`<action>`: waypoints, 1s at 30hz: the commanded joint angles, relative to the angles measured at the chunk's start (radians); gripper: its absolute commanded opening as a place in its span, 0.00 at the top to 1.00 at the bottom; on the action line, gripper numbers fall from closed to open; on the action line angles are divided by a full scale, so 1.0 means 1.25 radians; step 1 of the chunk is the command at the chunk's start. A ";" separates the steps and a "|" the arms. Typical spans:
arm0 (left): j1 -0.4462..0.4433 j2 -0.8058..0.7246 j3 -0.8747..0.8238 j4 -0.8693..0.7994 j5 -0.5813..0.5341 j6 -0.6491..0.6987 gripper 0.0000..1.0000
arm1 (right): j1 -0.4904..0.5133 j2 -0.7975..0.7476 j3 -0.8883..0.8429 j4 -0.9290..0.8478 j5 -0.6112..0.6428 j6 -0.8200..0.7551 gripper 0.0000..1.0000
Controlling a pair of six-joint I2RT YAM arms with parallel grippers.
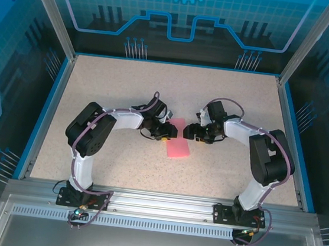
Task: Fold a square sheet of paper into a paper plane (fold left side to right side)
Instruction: Fold the triangle a second time at the center of the table.
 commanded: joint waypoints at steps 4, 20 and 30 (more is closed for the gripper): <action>-0.003 -0.040 -0.030 -0.012 -0.013 -0.012 0.58 | -0.010 0.025 0.039 -0.039 -0.072 -0.003 0.28; -0.004 -0.036 -0.045 0.000 -0.018 -0.017 0.58 | -0.011 0.079 0.048 -0.134 -0.184 0.030 0.42; -0.004 -0.031 -0.044 0.005 -0.014 -0.018 0.58 | 0.001 0.088 0.033 -0.142 -0.176 0.035 0.43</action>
